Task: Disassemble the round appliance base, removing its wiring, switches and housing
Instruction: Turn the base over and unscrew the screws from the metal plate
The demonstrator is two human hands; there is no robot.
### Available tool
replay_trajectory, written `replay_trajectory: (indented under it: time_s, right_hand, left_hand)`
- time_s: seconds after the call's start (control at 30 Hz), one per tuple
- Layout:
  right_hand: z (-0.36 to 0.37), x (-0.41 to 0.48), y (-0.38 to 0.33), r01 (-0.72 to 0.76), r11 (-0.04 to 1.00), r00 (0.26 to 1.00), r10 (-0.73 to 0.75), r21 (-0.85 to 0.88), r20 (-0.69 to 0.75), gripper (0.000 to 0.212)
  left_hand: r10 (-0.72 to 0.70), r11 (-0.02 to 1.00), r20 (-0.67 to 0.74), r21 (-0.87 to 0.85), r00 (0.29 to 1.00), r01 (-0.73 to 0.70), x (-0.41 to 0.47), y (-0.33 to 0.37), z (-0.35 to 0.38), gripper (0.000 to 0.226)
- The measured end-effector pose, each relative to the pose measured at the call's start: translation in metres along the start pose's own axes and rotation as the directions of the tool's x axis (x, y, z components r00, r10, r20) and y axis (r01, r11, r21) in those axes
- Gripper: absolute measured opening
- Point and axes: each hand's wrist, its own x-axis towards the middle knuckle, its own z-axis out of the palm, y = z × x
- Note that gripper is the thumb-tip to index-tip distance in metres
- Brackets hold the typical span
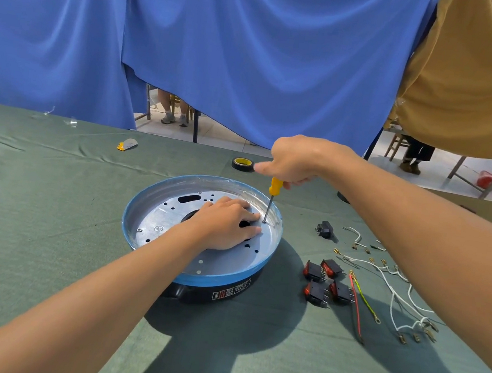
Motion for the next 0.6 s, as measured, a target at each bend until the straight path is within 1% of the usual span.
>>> replay_trajectory:
  time_s: [0.07, 0.2, 0.3, 0.37, 0.4, 0.43, 0.5, 0.53, 0.57, 0.6]
  right_hand:
    - [0.0006, 0.0004, -0.0004, 0.004, 1.0, 1.0, -0.004, -0.023, -0.005, 0.042]
    - [-0.003, -0.0044, -0.0013, 0.026, 1.0, 1.0, -0.025, -0.017, 0.009, 0.024]
    - [-0.0066, -0.0053, -0.0011, 0.06, 0.998, 0.996, -0.061, 0.023, 0.063, 0.022]
    - [-0.0054, -0.0035, -0.0011, 0.074, 0.996, 0.994, -0.078, 0.049, 0.081, 0.016]
    - [-0.0039, -0.0026, -0.0008, 0.073, 0.996, 0.994, -0.077, 0.056, 0.082, 0.016]
    - [-0.0028, -0.0023, -0.0008, 0.066, 0.996, 0.995, -0.07, 0.052, 0.075, 0.02]
    - [-0.0005, -0.0016, -0.0006, 0.033, 0.999, 0.999, -0.034, 0.03, 0.032, 0.046]
    - [0.0005, -0.0008, -0.0001, 0.011, 1.0, 1.0, -0.011, 0.019, 0.002, 0.054]
    - [0.0018, 0.0001, 0.0004, -0.005, 1.0, 1.0, 0.005, 0.012, -0.026, 0.056]
    - [0.0034, 0.0014, 0.0009, -0.019, 1.0, 0.999, 0.02, 0.011, -0.047, 0.053]
  left_hand:
    - [-0.005, 1.0, 0.001, -0.004, 1.0, 0.005, 0.0, 0.0005, -0.0003, 0.047]
    - [-0.011, 1.0, 0.004, -0.002, 1.0, 0.011, -0.0003, -0.0001, 0.0003, 0.047]
    - [-0.013, 1.0, 0.005, 0.002, 1.0, 0.013, 0.0002, -0.0005, 0.0011, 0.047]
    - [-0.013, 1.0, 0.001, 0.003, 1.0, 0.013, 0.0, -0.0009, 0.001, 0.047]
    - [-0.012, 1.0, -0.001, 0.003, 1.0, 0.012, -0.0002, -0.0009, 0.0011, 0.046]
    - [-0.01, 1.0, -0.001, 0.003, 1.0, 0.01, -0.0004, -0.0009, 0.0011, 0.046]
    - [-0.001, 1.0, 0.001, 0.01, 1.0, 0.001, -0.0003, -0.0009, 0.001, 0.046]
    - [0.0, 1.0, 0.003, 0.012, 1.0, 0.0, -0.0001, -0.0009, 0.001, 0.046]
    - [-0.002, 1.0, 0.004, 0.01, 1.0, 0.002, 0.0, -0.0008, 0.0009, 0.046]
    - [-0.005, 1.0, 0.006, 0.008, 1.0, 0.005, 0.0002, -0.0008, 0.0009, 0.047]
